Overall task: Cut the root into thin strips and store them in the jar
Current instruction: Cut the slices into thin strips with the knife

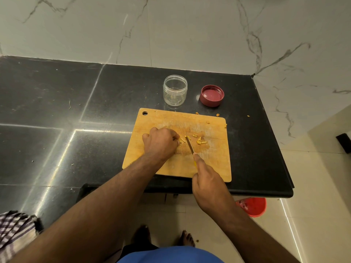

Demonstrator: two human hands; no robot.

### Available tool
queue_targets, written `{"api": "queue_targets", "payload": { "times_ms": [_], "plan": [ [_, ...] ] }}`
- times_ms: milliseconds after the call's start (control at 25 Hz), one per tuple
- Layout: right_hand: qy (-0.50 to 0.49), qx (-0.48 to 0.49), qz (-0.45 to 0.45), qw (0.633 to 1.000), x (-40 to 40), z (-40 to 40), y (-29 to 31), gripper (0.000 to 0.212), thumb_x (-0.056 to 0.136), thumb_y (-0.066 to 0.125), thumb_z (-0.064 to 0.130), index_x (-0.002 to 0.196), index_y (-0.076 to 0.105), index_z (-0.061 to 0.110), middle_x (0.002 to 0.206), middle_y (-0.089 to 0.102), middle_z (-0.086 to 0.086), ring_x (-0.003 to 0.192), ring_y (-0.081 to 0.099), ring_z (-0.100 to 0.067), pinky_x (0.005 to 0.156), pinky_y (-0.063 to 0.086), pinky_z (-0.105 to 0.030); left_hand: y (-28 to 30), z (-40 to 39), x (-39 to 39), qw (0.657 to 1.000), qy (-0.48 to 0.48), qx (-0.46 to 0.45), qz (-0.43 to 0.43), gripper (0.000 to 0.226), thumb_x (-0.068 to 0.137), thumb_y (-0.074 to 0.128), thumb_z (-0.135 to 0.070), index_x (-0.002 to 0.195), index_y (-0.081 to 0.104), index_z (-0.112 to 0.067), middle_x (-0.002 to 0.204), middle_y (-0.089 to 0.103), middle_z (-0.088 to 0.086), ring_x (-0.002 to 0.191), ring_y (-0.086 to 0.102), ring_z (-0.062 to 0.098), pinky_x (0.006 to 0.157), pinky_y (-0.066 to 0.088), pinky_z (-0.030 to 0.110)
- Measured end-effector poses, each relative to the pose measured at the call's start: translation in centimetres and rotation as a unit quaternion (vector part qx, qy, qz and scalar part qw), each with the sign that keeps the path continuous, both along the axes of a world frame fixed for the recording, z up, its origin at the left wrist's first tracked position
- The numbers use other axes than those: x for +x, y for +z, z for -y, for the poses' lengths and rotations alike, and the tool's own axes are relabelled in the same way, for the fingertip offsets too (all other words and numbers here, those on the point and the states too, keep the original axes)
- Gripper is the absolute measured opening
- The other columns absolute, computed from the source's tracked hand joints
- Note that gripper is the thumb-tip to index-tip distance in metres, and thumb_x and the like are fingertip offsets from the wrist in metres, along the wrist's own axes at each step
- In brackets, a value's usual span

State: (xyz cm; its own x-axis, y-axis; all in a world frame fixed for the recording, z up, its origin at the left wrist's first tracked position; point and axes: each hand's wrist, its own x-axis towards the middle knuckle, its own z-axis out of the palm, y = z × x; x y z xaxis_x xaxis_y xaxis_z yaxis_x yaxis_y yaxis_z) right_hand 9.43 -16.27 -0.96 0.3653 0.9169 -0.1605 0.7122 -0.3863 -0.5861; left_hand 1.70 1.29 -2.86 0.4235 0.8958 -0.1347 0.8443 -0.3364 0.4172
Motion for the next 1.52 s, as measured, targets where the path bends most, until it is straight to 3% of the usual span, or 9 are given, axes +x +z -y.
{"api": "queue_targets", "payload": {
  "times_ms": [120,320,560,720,880,1040,1520],
  "plan": [
    [0.016,-0.006,-0.005,1.000,-0.2,-0.8,0.0,0.056,0.103,0.035,0.020,0.156,0.018,0.027,0.124,0.055,-0.001,0.098,0.053,-0.013,0.083,0.048,-0.031,-0.1,0.1,0.0,1.000,0.007,0.012,0.002,0.021,0.095,0.062,-0.038,0.113,0.072,-0.035,0.109,0.069,-0.013,0.114,0.047,0.019,0.089,0.033,0.043],
    [0.021,-0.014,0.007,1.000,-0.4,-2.0,-0.2,0.055,0.103,0.034,0.020,0.156,0.019,0.024,0.122,0.056,-0.004,0.098,0.054,-0.016,0.081,0.047,-0.032,-0.1,0.0,0.1,1.000,0.009,0.015,-0.003,0.019,0.094,0.060,-0.040,0.105,0.075,-0.035,0.104,0.070,-0.014,0.110,0.048,0.018,0.083,0.030,0.041],
    [0.040,-0.075,0.035,0.996,-0.6,-3.1,0.1,0.062,0.101,0.032,0.015,0.157,0.010,0.024,0.127,0.052,-0.009,0.106,0.054,-0.025,0.085,0.046,-0.037,-0.2,-0.3,0.2,1.000,0.011,0.010,-0.007,0.021,0.093,0.059,-0.042,0.105,0.075,-0.036,0.104,0.070,-0.015,0.110,0.049,0.019,0.083,0.030,0.042],
    [0.039,-0.071,0.026,0.996,-1.1,-1.5,0.1,0.063,0.101,0.033,0.015,0.158,0.008,0.025,0.119,0.053,-0.007,0.096,0.054,-0.022,0.082,0.048,-0.038,-0.1,-0.1,0.1,1.000,0.013,0.019,-0.006,0.019,0.093,0.059,-0.041,0.100,0.075,-0.035,0.101,0.070,-0.015,0.109,0.048,0.018,0.081,0.027,0.041],
    [0.022,-0.021,0.024,0.999,-0.9,0.5,0.3,0.057,0.103,0.034,0.020,0.157,0.016,0.024,0.114,0.052,-0.001,0.088,0.053,-0.013,0.074,0.047,-0.028,-0.1,-0.1,0.0,1.000,0.009,0.012,0.000,0.018,0.094,0.061,-0.038,0.104,0.075,-0.033,0.102,0.069,-0.013,0.111,0.046,0.018,0.085,0.029,0.042],
    [0.002,-0.007,0.019,1.000,-0.5,-0.4,0.3,0.056,0.103,0.035,0.020,0.156,0.017,0.027,0.123,0.054,-0.001,0.097,0.054,-0.015,0.084,0.050,-0.033,-0.2,-0.1,-0.1,1.000,0.016,0.007,0.010,0.016,0.093,0.063,-0.038,0.102,0.074,-0.034,0.103,0.069,-0.014,0.111,0.046,0.017,0.085,0.029,0.042],
    [0.042,-0.059,0.028,0.997,-0.7,-3.0,0.1,0.059,0.102,0.031,0.017,0.157,0.013,0.024,0.123,0.054,-0.007,0.101,0.054,-0.022,0.084,0.048,-0.038,-0.2,-0.1,-0.1,1.000,0.022,0.014,0.006,0.018,0.092,0.060,-0.041,0.099,0.076,-0.035,0.098,0.069,-0.015,0.109,0.048,0.018,0.083,0.029,0.041]
  ]
}}
